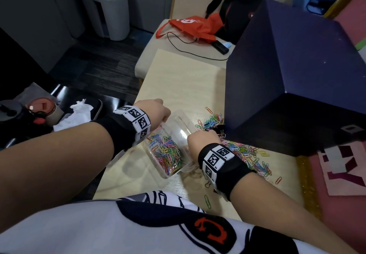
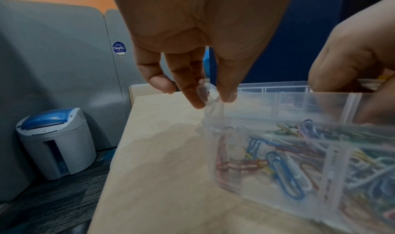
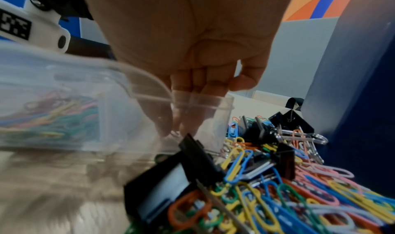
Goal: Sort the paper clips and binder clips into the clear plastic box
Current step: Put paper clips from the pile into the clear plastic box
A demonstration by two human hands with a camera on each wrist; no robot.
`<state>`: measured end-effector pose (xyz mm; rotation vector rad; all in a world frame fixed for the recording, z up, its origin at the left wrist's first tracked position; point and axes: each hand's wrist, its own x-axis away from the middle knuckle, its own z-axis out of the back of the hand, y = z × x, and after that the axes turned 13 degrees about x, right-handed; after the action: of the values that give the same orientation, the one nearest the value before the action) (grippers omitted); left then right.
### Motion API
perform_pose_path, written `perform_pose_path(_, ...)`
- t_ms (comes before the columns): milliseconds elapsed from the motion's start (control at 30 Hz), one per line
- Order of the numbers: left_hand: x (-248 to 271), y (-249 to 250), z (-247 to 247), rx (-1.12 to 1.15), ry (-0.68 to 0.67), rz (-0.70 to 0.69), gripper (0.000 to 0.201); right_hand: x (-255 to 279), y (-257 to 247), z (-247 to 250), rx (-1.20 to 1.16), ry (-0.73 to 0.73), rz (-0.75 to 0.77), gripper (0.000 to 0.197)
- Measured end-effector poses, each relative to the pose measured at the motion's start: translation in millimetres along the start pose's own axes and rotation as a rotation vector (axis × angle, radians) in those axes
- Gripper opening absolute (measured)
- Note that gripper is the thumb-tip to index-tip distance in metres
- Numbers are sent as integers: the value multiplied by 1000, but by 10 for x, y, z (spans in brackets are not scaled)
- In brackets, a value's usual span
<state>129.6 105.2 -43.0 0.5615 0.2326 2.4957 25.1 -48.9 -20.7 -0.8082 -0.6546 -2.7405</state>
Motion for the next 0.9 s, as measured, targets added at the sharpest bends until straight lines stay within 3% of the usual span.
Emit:
perform_pose_path(167, 1, -8, -3, 7, 2, -3, 8, -7, 17, 10, -74, -13, -16, 24)
perform_pose_path(333, -14, -9, -2, 11, 0, -8, 9, 19, 97, 173, -391, 151, -57, 27)
perform_pose_path(433, -13, -11, -6, 9, -4, -8, 8, 11, 171, 215, -575, 144, -83, 31)
perform_pose_path(500, -17, -10, -10, 12, -1, -9, 8, -21, 248, 220, -417, 46, -116, 31)
perform_pose_path(633, -31, -13, -9, 9, -4, 2, 11, -25, 169, 199, -66, -285, -13, 27)
perform_pose_path(900, -26, -5, -5, 22, -12, -2, 13, -25, 26, 53, -143, -142, -88, 26)
